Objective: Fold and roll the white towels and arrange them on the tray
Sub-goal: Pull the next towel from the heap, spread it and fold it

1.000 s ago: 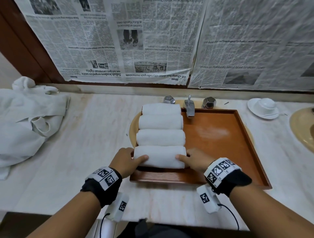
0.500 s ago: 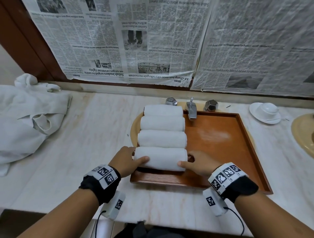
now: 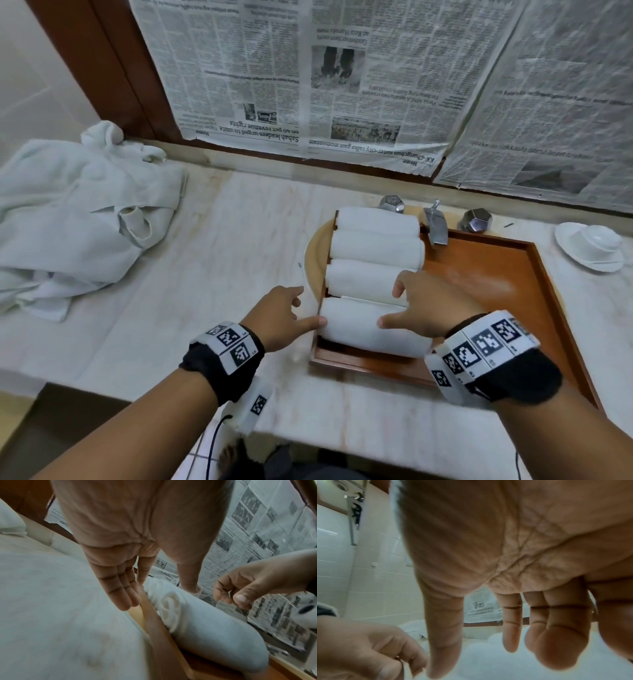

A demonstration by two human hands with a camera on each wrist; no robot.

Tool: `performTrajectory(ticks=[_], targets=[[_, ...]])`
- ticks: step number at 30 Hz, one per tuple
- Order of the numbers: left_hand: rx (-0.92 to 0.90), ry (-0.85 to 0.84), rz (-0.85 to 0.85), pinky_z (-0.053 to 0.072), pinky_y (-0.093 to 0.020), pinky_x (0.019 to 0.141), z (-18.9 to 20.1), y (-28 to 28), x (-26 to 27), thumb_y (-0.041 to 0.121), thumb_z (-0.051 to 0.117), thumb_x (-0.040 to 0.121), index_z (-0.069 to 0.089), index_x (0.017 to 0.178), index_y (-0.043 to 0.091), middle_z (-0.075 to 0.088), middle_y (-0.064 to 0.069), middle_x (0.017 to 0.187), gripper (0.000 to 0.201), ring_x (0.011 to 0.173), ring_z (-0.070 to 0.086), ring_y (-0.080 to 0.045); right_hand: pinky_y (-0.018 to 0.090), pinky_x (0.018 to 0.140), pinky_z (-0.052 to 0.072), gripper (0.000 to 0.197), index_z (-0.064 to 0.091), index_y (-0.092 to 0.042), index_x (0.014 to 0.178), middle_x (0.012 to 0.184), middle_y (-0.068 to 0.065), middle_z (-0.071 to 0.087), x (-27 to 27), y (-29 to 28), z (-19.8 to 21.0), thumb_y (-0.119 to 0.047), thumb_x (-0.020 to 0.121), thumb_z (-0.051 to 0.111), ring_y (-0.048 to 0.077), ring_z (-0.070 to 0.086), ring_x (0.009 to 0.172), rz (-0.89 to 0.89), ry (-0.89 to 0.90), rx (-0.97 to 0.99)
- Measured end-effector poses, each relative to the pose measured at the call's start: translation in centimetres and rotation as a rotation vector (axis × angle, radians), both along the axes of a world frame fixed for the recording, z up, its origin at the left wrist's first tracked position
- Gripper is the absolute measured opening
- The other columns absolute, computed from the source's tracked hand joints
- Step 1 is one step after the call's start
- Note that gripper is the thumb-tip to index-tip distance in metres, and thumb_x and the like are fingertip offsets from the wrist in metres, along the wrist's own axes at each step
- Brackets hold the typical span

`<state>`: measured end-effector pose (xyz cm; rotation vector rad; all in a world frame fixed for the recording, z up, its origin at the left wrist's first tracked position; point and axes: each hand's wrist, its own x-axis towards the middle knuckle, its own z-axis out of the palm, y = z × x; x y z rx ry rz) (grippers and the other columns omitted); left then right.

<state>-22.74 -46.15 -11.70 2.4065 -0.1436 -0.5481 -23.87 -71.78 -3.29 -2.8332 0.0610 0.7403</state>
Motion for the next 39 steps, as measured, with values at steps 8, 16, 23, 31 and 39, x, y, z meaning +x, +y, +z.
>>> performTrajectory(ticks=[8, 16, 23, 31, 39], targets=[[0.024, -0.083, 0.153, 0.044, -0.02, 0.082, 1.6, 14.6, 4.1, 0.059, 0.071, 0.079, 0.052, 0.136, 0.027, 0.055, 0.009, 0.119, 0.068, 0.091, 0.06, 0.0, 0.033, 0.084, 0.047, 0.039, 0.053, -0.03, 0.106, 0.1, -0.009, 0.055, 5.6, 18.3, -1.6, -0.06, 0.084, 0.066, 0.013, 0.055, 0.095, 0.228, -0.031, 0.145], [0.31, -0.418, 0.336, 0.04, -0.042, 0.103, 4.0, 38.5, 10.1, 0.045, 0.072, 0.083, 0.056, 0.133, 0.023, 0.049, -0.007, 0.133, 0.057, 0.121, 0.047, -0.03, 0.032, 0.095, 0.047, 0.051, 0.047, -0.025, 0.135, 0.128, 0.001, 0.053, 15.6, 38.9, -4.1, -0.045, 0.091, 0.065, 0.019, 0.058, 0.111, 0.173, -0.137, 0.34], [0.222, -0.33, 0.23, 0.044, -0.037, 0.099, 4.4, 46.5, 11.9, 0.052, 0.069, 0.083, 0.055, 0.128, 0.028, 0.051, 0.003, 0.126, 0.053, 0.114, 0.053, -0.018, 0.045, 0.096, 0.052, 0.072, 0.032, -0.034, 0.148, 0.141, 0.007, 0.037, 24.1, 47.6, -5.6, -0.012, 0.084, 0.058, 0.032, 0.057, 0.114, -0.005, -0.1, 0.221], [0.2, -0.312, 0.128, 0.041, -0.03, 0.101, 4.1, 47.7, 12.4, 0.053, 0.063, 0.087, 0.052, 0.131, 0.03, 0.048, 0.006, 0.128, 0.051, 0.116, 0.05, -0.012, 0.037, 0.088, 0.054, 0.021, 0.069, -0.019, 0.096, 0.11, 0.005, 0.067, 26.7, 48.9, -3.4, -0.014, 0.095, 0.048, 0.024, 0.064, 0.098, 0.135, -0.34, 0.105], [0.324, -0.21, 0.023, 0.033, -0.04, 0.112, 4.5, 45.7, 15.9, 0.06, 0.063, 0.083, 0.032, 0.15, 0.031, 0.038, -0.001, 0.15, 0.079, 0.136, 0.038, -0.024, 0.035, 0.086, 0.054, 0.015, 0.065, -0.027, 0.103, 0.11, -0.004, 0.06, 25.8, 52.2, 0.9, -0.025, 0.088, 0.069, 0.017, 0.062, 0.091, 0.331, -0.41, 0.273]])
